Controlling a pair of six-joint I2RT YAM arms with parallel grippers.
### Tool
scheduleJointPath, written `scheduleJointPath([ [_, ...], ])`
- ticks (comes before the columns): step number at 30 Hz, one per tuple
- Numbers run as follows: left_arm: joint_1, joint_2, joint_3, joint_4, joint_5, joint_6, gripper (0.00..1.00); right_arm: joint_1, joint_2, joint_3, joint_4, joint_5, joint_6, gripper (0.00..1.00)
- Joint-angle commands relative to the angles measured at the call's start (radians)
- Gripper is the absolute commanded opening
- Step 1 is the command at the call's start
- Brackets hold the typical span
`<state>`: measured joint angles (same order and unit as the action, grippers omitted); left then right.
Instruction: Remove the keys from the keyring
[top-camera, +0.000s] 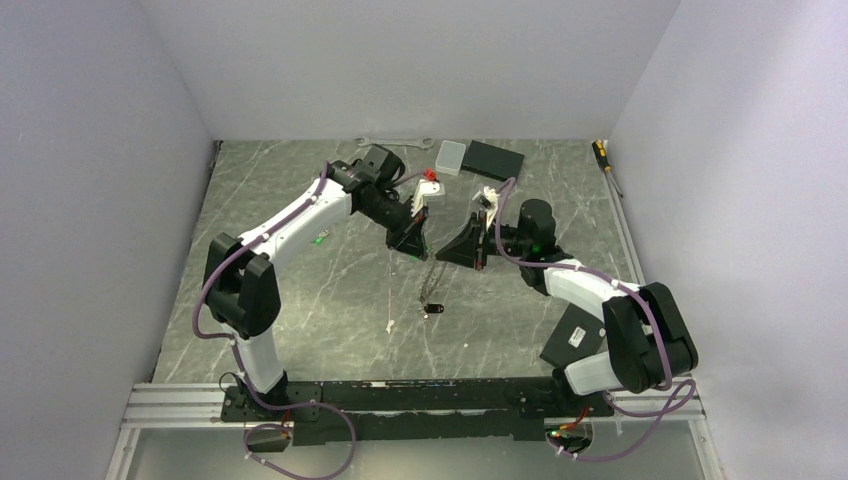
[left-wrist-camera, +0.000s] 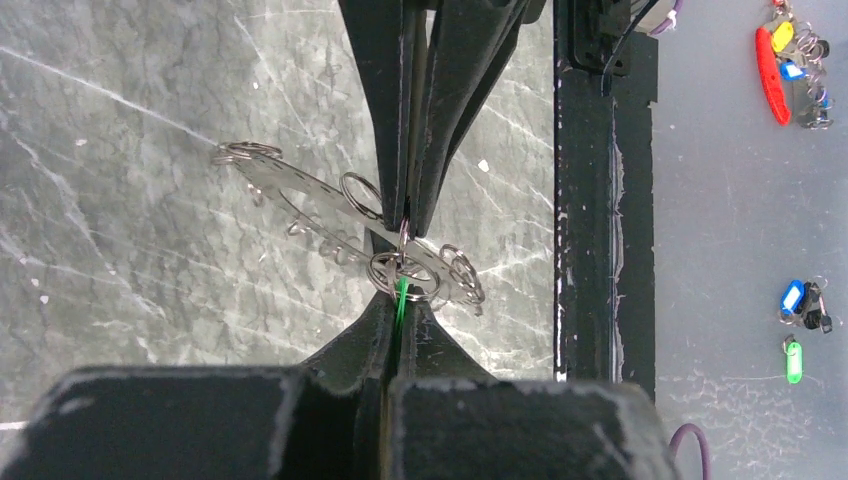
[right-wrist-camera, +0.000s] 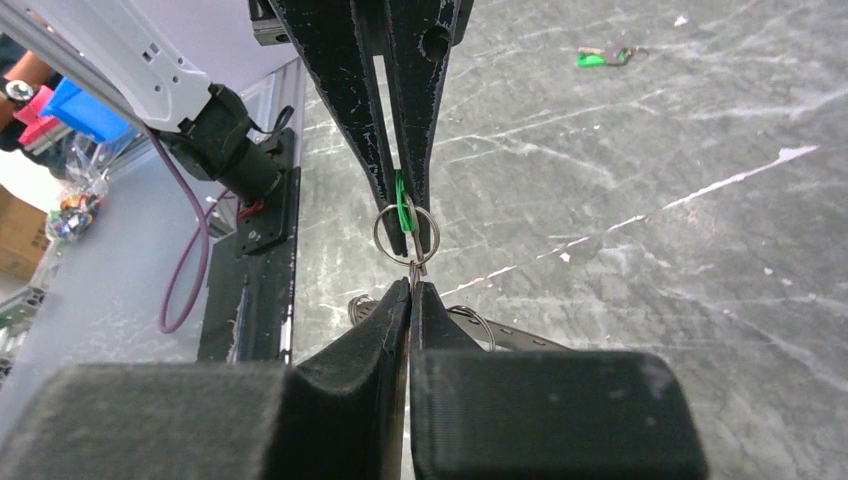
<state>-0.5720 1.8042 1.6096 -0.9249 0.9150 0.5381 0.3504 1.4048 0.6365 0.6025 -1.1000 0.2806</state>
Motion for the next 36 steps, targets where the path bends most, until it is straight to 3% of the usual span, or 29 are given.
scheduleJointPath([
  [1, 0.008, -0.057, 0.059, -0.022, -0.002, 0.025, 0.0, -0.001, -0.034, -0.037, 0.057, -0.016, -0.079, 0.08],
  [7, 0.0, -0.047, 0.075, -0.012, 0.01, 0.01, 0.0, 0.013, -0.051, -0.054, 0.073, 0.0, -0.175, 0.0],
  [14, 0.0, -0.04, 0.003, 0.05, 0.031, -0.034, 0.0, 0.011, -0.047, -0.099, 0.34, 0.052, -0.026, 0.0],
  [23, -0.002, -0.02, -0.136, 0.183, 0.057, -0.116, 0.0, 0.006, -0.048, -0.118, 0.484, 0.081, 0.085, 0.0],
  [36, -0.05, 0.009, -0.154, 0.246, 0.053, -0.159, 0.0, -0.001, -0.043, -0.127, 0.508, 0.083, 0.103, 0.0],
])
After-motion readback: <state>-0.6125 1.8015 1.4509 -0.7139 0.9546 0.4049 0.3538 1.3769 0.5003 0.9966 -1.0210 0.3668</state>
